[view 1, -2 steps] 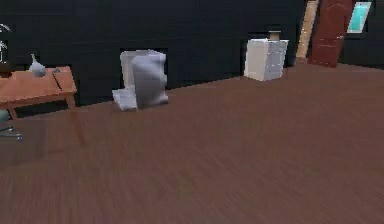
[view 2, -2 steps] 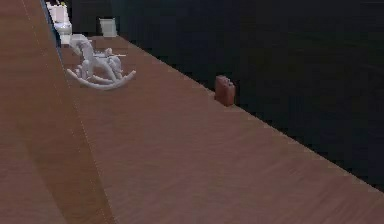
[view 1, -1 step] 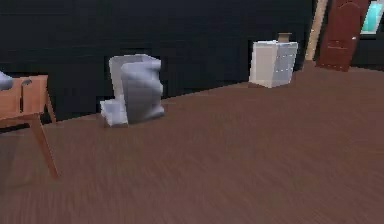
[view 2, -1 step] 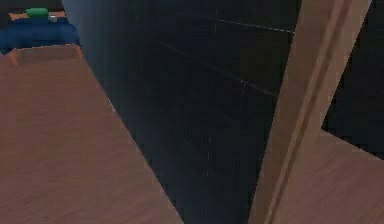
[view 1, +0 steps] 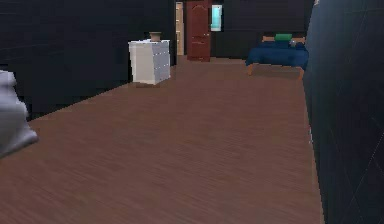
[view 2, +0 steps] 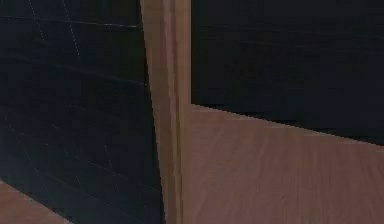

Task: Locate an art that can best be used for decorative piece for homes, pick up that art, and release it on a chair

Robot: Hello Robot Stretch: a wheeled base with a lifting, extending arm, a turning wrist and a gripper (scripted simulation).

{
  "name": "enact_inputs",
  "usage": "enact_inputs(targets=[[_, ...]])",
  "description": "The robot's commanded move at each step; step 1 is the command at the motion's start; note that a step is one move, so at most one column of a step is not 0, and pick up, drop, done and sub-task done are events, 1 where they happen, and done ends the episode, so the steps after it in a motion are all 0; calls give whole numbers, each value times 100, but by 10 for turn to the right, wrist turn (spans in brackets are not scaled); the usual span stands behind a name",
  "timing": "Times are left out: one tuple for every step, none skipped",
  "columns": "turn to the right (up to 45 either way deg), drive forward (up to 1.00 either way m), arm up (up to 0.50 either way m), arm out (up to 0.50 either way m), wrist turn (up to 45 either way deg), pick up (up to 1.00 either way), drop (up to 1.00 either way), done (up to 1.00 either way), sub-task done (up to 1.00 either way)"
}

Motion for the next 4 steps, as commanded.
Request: enact_inputs(targets=[[0, 100, 0, 0, 0, 0, 0, 0, 0], [0, 100, 0, 0, 0, 0, 0, 0, 0], [0, 100, 0, 0, 0, 0, 0, 0, 0], [0, 100, 0, 0, 0, 0, 0, 0, 0]])
